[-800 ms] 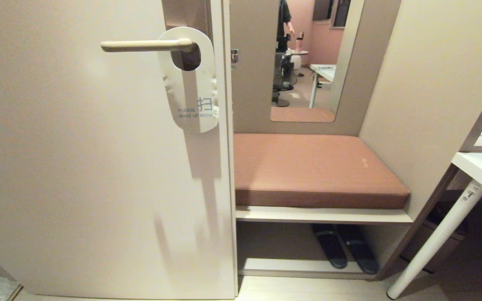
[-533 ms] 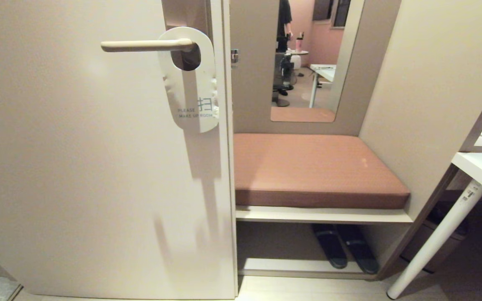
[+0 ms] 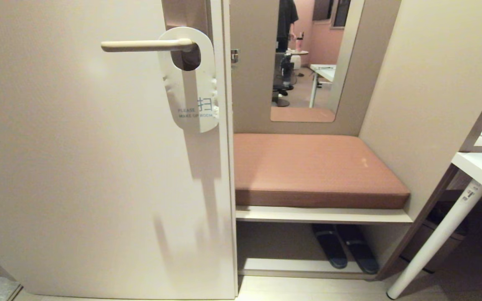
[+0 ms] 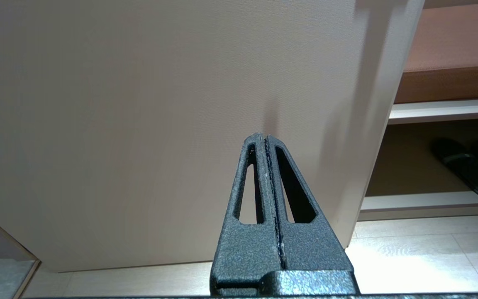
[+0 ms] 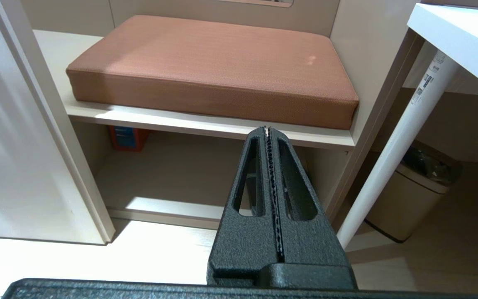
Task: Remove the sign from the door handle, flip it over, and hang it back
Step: Take down the sign
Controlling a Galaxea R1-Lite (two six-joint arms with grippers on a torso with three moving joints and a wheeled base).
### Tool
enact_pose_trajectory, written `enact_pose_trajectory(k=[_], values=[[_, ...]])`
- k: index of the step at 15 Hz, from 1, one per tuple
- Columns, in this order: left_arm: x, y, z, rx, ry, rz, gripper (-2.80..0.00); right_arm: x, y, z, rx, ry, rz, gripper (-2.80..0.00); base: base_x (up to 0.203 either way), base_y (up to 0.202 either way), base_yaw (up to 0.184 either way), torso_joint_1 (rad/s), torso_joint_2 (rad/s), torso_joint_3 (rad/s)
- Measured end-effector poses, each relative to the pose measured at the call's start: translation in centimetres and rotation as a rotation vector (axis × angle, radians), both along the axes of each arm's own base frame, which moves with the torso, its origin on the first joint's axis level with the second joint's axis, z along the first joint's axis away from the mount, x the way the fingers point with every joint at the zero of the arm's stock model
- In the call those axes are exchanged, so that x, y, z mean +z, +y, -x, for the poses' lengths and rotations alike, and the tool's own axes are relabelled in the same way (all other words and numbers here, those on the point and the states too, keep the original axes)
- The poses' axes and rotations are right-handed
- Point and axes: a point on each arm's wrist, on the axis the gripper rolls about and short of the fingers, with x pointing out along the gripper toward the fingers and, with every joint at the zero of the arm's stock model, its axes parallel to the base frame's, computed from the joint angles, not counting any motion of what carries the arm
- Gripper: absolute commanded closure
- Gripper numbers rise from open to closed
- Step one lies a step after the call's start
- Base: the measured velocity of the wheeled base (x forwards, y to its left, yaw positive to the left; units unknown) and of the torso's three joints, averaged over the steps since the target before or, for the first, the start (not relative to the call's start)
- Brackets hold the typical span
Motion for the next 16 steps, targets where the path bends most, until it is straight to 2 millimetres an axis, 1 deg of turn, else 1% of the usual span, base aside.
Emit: enact_pose_trajectory(k=[6, 12, 14, 16], values=[[0.00, -0.01, 0.00, -0.002, 0.000, -0.013, 0.00, 0.00, 0.00, 0.00, 0.000, 0.000, 0.000, 0.00, 0.000, 0.000, 0.000, 0.000, 0.00, 0.000], [-0.02, 0.00, 0.00, 0.001, 0.002, 0.015, 0.00, 0.02, 0.00, 0.00, -0.001, -0.001, 0.000, 0.00, 0.000, 0.000, 0.000, 0.000, 0.00, 0.000], [0.02, 0.01, 0.00, 0.004, -0.001, 0.023, 0.00, 0.00, 0.00, 0.00, -0.001, 0.000, 0.000, 0.00, -0.001, 0.118, 0.003, 0.002, 0.00, 0.003], [0.01, 0.03, 0.00, 0.011, 0.000, 0.029, 0.00, 0.02, 0.00, 0.00, -0.001, -0.001, 0.000, 0.00, 0.000, 0.198, 0.000, 0.002, 0.00, 0.002]])
